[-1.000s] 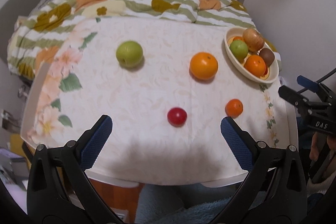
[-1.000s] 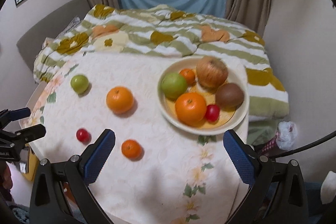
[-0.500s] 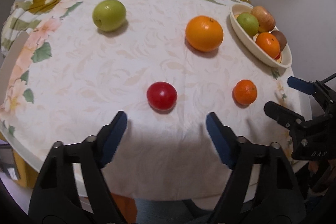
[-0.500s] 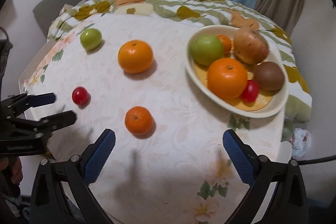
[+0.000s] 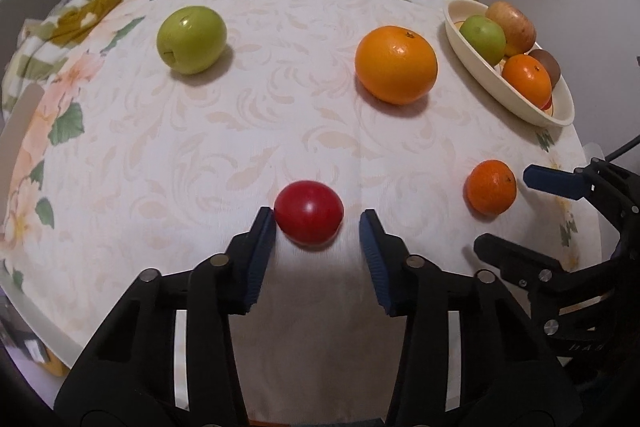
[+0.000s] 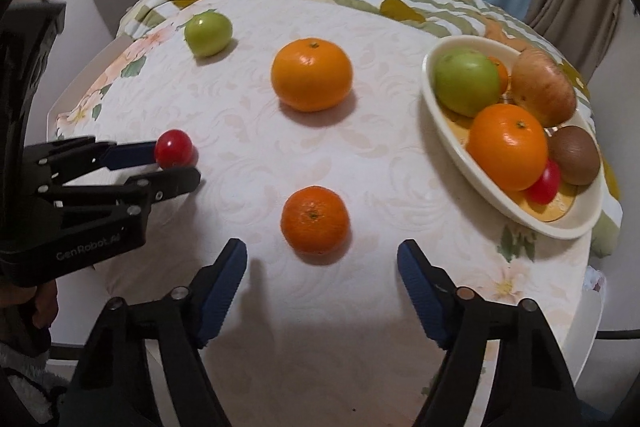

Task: Organize fruits
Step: 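Grasp the red tomato with the left tool while the right tool grasps a mandarin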

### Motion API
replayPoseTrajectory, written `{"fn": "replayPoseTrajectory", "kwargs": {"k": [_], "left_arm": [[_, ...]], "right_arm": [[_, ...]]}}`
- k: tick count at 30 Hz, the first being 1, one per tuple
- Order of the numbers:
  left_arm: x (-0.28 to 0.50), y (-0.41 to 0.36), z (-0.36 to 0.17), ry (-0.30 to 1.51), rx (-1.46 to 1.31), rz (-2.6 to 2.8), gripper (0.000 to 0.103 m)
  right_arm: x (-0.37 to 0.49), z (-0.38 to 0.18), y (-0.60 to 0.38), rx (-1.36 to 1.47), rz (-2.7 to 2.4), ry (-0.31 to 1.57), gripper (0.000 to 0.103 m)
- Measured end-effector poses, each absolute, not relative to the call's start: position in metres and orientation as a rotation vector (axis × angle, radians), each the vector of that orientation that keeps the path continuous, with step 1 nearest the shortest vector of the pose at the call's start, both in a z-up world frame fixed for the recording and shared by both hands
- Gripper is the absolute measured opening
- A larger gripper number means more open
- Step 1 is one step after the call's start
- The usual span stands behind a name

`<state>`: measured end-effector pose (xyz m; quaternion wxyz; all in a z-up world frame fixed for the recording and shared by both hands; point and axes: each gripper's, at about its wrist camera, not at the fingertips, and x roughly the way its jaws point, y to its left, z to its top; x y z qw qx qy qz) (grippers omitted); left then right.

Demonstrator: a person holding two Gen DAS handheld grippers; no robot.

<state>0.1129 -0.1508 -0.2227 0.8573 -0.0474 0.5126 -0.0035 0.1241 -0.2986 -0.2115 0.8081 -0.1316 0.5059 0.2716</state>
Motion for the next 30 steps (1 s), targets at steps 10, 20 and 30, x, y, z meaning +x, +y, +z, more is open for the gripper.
{"fn": "replayPoseTrajectory", "kwargs": {"k": [10,20,30], "left_arm": [[0.108,-0.143,-0.222,1.082,-0.102,-0.003,0.04],[0.099,-0.127,-0.221,1.094,-0.133,0.034,0.04],[0.092,-0.123,-0.19,1.045,-0.146,0.051,0.04]], "right_arm": [[0.13,-0.219,-0.291,-0.291,0.581,1.095,0.062],[0.134,-0.217,-0.284,-0.307,0.574,1.069,0.034],[0.133,-0.191,-0.281,-0.283,0.602,1.009,0.033]]}}
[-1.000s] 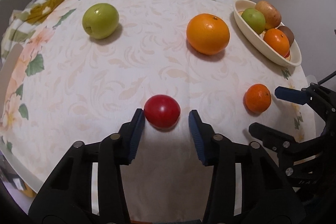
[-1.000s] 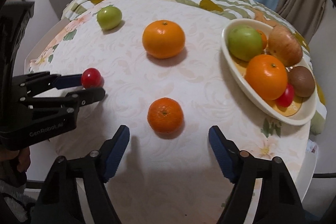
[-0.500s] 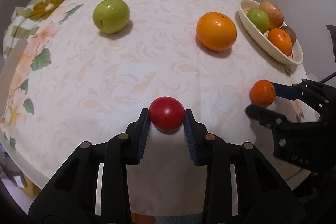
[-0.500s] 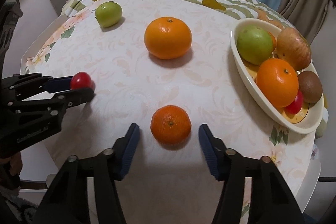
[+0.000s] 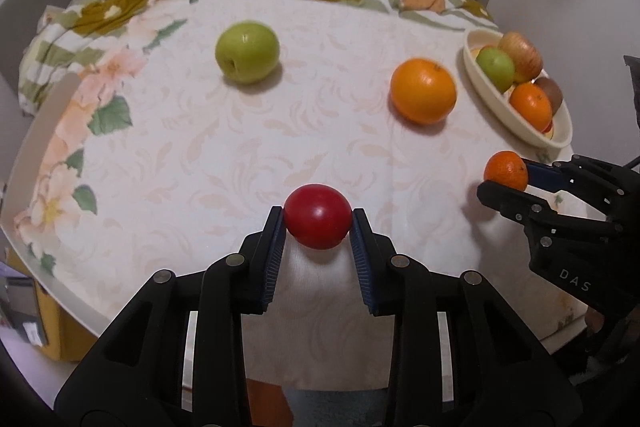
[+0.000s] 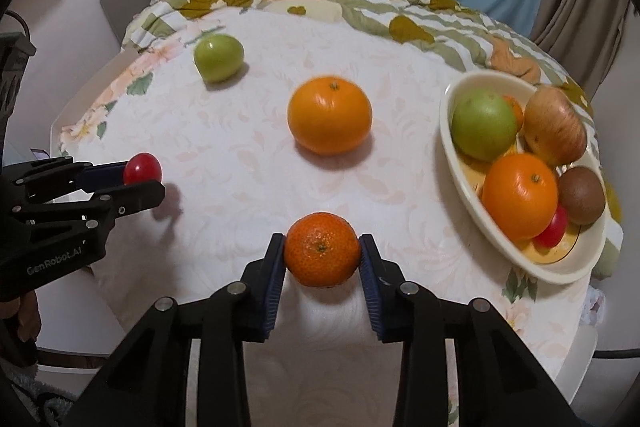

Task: Organize fruits
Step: 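Grasp the red tomato with the left tool while the right tool grasps a mandarin, then carry the red tomato and mandarin to the duck plate with both tools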

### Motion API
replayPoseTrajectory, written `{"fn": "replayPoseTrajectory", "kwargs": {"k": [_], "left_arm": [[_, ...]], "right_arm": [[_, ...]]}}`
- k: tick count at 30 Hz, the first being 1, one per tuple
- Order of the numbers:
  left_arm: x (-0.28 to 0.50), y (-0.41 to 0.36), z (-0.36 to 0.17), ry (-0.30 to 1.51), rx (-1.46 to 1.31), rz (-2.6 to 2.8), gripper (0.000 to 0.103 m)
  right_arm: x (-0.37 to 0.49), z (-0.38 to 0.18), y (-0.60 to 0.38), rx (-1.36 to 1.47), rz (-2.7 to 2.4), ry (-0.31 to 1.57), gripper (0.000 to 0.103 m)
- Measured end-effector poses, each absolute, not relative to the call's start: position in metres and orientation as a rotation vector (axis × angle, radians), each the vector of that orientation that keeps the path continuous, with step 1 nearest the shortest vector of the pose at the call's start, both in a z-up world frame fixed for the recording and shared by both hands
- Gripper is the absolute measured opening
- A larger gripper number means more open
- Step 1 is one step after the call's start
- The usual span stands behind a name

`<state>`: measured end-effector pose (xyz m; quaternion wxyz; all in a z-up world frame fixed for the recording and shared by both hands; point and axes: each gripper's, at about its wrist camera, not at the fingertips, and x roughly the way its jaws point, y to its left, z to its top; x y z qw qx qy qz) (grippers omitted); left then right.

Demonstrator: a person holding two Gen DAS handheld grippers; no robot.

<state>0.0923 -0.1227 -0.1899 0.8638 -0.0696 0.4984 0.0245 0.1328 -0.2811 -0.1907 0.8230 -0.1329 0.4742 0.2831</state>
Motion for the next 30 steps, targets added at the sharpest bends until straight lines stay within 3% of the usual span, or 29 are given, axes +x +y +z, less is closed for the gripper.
{"fn": "replayPoseTrajectory", "kwargs": {"k": [19,30], "left_arm": [[0.138,-0.161,-0.088,0.886,-0.055,-0.1,0.04],[0.216,-0.202,-0.069,0.882,0.033,-0.333,0.04]], "right_arm": [[0.136,-0.105,-0.32,-0.166,0.495,0.88,0.033],[0.162,-0.091,-0.356,-0.053,0.286,0.881,0.033]]}}
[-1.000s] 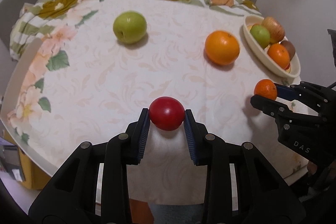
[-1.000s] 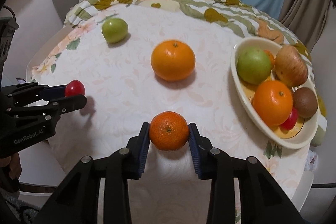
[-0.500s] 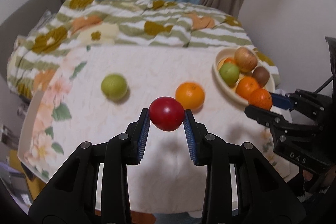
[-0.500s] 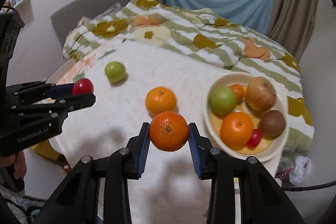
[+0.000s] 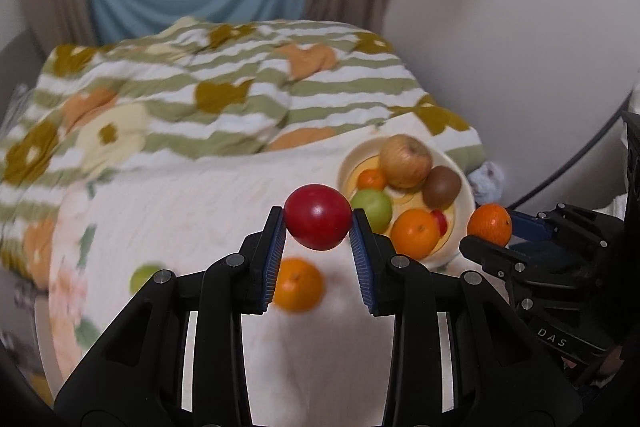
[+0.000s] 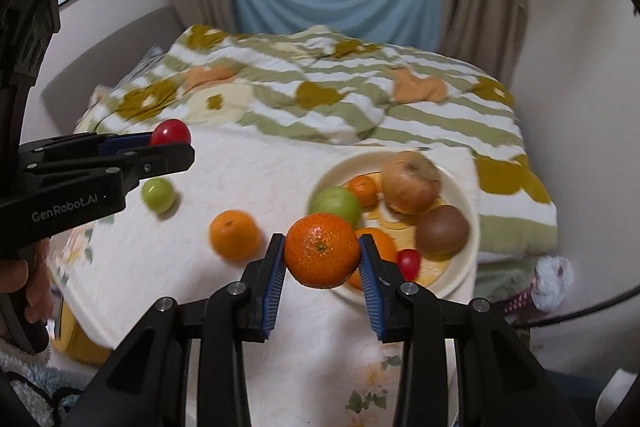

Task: Organize fruits
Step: 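Carry the red tomato and mandarin to the duck plate with both tools, then release the tomato with the left tool while the right tool releases the mandarin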

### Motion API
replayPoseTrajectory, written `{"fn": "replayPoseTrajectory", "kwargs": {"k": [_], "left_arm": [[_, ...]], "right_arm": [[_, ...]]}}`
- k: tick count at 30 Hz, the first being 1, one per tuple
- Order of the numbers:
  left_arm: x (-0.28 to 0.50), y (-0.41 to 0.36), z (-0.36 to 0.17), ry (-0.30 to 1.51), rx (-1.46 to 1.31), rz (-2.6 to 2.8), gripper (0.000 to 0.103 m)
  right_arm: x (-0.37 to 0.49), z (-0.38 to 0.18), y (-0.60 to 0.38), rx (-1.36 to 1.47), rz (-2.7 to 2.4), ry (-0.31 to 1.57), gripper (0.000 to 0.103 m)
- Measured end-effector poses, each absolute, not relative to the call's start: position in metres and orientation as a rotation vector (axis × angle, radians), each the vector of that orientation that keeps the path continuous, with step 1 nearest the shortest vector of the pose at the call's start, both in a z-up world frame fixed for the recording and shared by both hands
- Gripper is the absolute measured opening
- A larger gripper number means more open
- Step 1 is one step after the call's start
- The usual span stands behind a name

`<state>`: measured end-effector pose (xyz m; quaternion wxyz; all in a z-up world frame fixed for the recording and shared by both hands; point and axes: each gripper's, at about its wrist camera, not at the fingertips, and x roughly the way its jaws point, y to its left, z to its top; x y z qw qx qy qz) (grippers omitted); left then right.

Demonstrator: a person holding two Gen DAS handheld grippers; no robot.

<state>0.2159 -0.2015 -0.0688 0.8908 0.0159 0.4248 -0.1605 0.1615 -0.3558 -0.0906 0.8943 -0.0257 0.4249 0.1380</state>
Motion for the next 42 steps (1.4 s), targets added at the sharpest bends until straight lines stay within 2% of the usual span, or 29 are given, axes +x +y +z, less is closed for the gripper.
{"fn": "replayPoseTrajectory", "kwargs": {"k": [6,20,36,37,39,40,42], "left_arm": [[0.258,-0.231,-0.079,0.914,0.077,-0.461,0.04],[0.342,-0.283,-0.139,1.039,0.165,-0.636,0.04],[0.365,-0.297,-0.173,1.079,0.269,-0.691,0.041],[0.364,-0.297,-0.174,1.08,0.281,-0.682,0.045],[0.363,-0.296,-0.172,1.072,0.291,-0.67,0.073],[0.361,-0.294,-0.169,1.056,0.288,-0.662,0.102],[0.357,-0.287,-0.16,1.01,0.252,-0.655,0.103]], "right_arm": [[0.182,-0.091,-0.375,0.001,0.164,0.887,0.033],[0.214,-0.126,-0.401,0.116,0.017,0.96,0.033],[0.209,-0.147,-0.416,0.192,-0.109,1.007,0.033],[0.208,-0.146,-0.417,0.192,-0.11,1.006,0.033],[0.206,-0.145,-0.417,0.186,-0.107,1.005,0.033],[0.206,-0.144,-0.417,0.183,-0.104,1.005,0.033],[0.205,-0.14,-0.418,0.173,-0.093,0.999,0.033]]}}
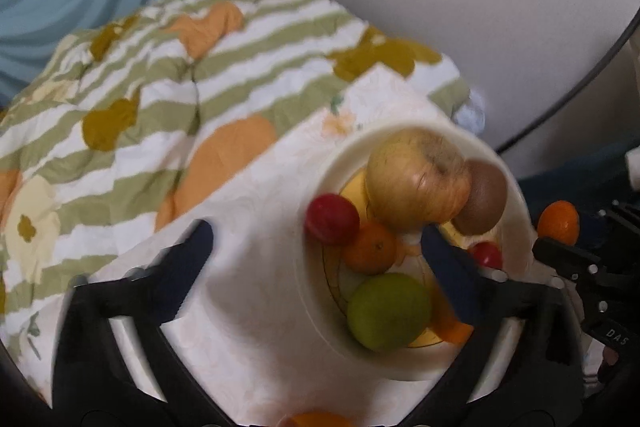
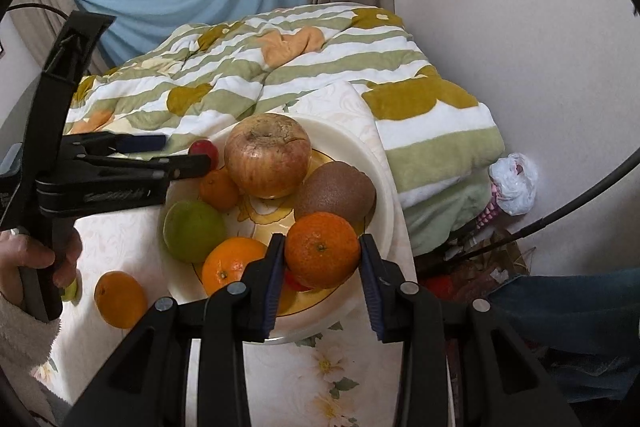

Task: Organize fruits
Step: 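Release the tomato with the left tool while the right tool releases the mandarin, then move both open tools toward the last green apple and large orange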

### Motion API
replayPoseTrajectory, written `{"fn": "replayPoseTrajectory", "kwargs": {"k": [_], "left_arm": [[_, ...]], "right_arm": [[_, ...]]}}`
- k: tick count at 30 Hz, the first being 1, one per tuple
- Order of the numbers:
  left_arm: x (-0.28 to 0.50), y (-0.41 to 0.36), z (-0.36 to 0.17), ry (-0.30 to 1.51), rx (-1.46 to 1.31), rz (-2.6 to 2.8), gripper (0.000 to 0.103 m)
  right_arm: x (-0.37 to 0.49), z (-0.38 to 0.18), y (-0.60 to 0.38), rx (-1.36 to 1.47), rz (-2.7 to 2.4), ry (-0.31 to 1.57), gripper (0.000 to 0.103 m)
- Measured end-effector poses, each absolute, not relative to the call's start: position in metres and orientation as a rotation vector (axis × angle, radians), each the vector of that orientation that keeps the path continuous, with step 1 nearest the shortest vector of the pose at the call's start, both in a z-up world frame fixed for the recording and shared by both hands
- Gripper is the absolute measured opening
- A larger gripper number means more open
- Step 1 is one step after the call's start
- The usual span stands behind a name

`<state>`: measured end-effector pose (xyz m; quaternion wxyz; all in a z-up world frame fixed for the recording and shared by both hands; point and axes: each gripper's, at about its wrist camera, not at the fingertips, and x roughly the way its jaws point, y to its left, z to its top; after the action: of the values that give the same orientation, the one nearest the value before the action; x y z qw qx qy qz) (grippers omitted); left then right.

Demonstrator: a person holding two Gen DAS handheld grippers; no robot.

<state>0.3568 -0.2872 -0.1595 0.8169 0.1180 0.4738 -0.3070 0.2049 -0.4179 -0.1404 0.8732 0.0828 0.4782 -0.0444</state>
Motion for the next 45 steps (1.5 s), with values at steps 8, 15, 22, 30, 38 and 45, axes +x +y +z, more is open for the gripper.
{"fn": "replayPoseTrajectory", "kwargs": {"k": [8,15,22,30,38,45], "left_arm": [[0.345,-0.267,-0.138,1.003,0.208,-0.544,0.103],[0.324,-0.242,-0.131,1.02,0.166,-0.446,0.103],[0.299,-0.215,-0.125,1.021,0.135,-0.331,0.103],[0.275,-0.193,-0.128,1.018,0.089,-0.264,0.103],[0.256,-0.181,-0.122,0.993,0.087,-0.215,0.103],[0.233,-0.17,-0.104,0.954,0.06,-0.195,0.103]], "right_arm": [[0.204,-0.138,-0.428,0.149,-0.048,0.982,0.033],[0.211,-0.148,-0.429,0.101,0.006,0.991,0.033],[0.211,-0.167,-0.43,0.09,0.067,1.001,0.033],[0.21,-0.175,-0.433,0.098,0.078,0.99,0.037],[0.2,-0.161,-0.432,0.106,0.087,0.909,0.101],[0.186,-0.138,-0.427,0.069,0.096,0.866,0.103]]}}
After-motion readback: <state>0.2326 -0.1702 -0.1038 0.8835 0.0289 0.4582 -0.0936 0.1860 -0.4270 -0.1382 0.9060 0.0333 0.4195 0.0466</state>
